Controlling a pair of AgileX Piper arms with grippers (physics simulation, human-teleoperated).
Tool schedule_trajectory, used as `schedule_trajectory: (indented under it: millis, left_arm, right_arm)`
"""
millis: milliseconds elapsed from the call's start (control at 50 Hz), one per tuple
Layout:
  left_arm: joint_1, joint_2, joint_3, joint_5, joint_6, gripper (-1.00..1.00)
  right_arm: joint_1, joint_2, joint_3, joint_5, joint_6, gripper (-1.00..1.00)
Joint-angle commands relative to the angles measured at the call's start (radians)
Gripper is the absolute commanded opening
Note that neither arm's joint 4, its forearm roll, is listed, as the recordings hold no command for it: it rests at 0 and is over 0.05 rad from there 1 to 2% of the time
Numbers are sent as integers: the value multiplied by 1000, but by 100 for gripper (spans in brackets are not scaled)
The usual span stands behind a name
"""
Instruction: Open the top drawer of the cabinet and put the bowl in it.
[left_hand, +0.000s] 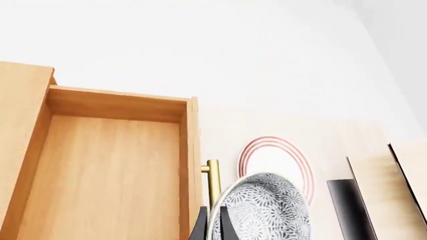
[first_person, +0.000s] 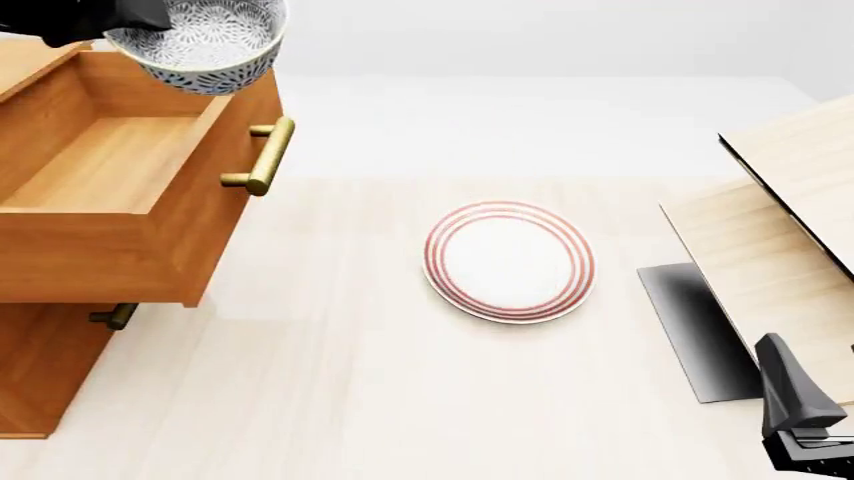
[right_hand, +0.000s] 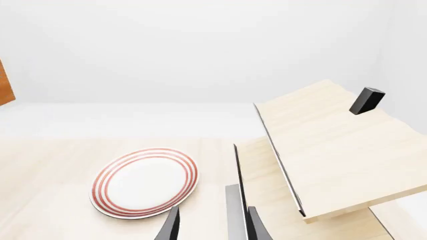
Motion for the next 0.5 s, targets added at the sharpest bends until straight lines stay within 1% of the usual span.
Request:
schedule_trajectory:
  millis: [20,100,220,340,500]
  left_arm:
    - [60,-42,31,-6,-17,-100]
    - [77,-48,38,-9,-19,-100]
    - [110,-72,80,-27,-38,-100]
    - [135,-89,80,-16,-43,-100]
    - [172,-120,106,-19,-57,-100]
  right_arm:
    - [0,0,0,0,-1,100]
    - [-1,-1,0,0,-1,100]
    - [-1,0,0,0,0,100]
    - [-1,-1,0,0,0,100]
    - [0,-1,0,0,0,100]
